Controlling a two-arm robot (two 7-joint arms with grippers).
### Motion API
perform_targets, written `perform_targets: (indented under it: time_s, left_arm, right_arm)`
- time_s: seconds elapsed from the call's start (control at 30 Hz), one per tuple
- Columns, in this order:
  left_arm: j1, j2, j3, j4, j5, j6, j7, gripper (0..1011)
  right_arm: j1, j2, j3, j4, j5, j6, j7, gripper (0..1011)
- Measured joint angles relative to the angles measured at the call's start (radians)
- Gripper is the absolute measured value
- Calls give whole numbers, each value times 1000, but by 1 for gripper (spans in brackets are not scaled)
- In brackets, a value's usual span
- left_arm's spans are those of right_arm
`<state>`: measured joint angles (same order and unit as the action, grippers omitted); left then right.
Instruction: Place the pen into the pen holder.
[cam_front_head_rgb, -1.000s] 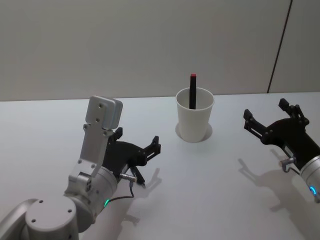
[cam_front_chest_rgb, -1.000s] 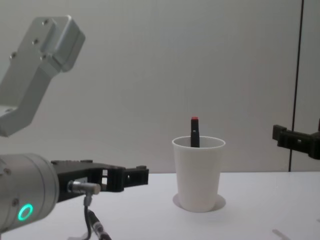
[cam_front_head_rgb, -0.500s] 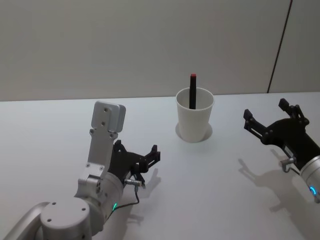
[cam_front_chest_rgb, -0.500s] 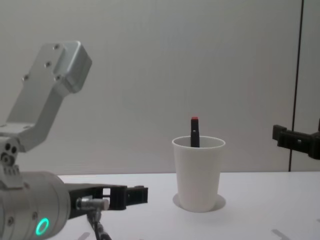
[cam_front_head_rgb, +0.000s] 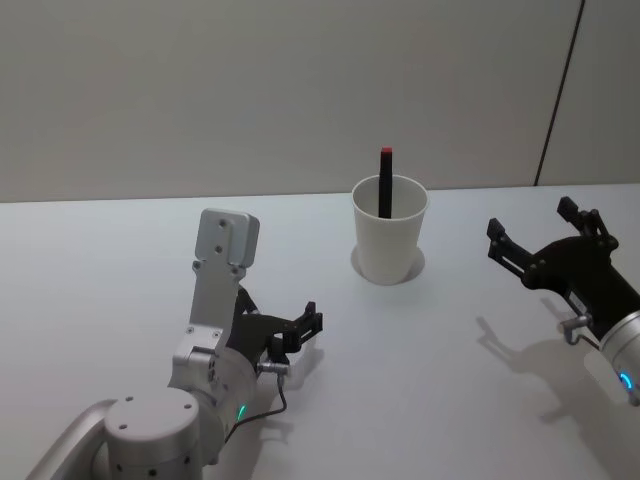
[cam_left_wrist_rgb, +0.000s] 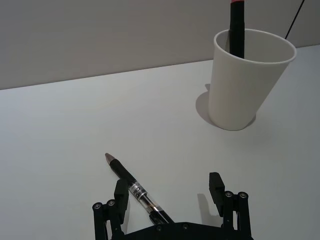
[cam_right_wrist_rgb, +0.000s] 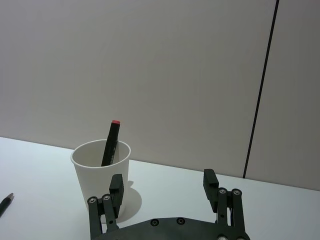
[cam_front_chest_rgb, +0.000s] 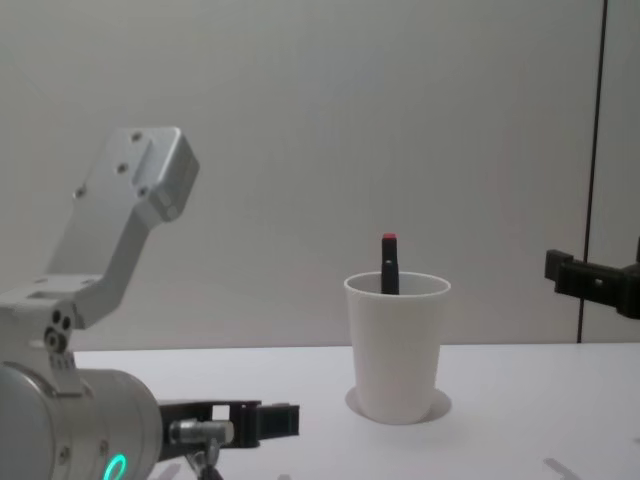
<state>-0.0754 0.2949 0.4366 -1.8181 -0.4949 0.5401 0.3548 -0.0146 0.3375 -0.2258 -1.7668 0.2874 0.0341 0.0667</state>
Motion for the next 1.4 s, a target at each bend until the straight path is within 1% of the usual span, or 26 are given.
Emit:
perform_targets:
  time_s: [0.4,0.7,1.17,1.4]
  left_arm:
    - [-21,-30,-8,46,6,42,-1,1003]
    - [-28,-46,-17,70,0,61,8,1003]
    - [-27,-62,-36,88,-25,65,40,1003]
    - [-26,-67,-44,90,-31,68,44,1003]
  right_arm:
    - [0,0,0,0,0,0,0,1001]
    - [0,0,0,0,0,0,0,1001]
    - [0,0,0,0,0,0,0,1001]
    - [0,0,0,0,0,0,0,1001]
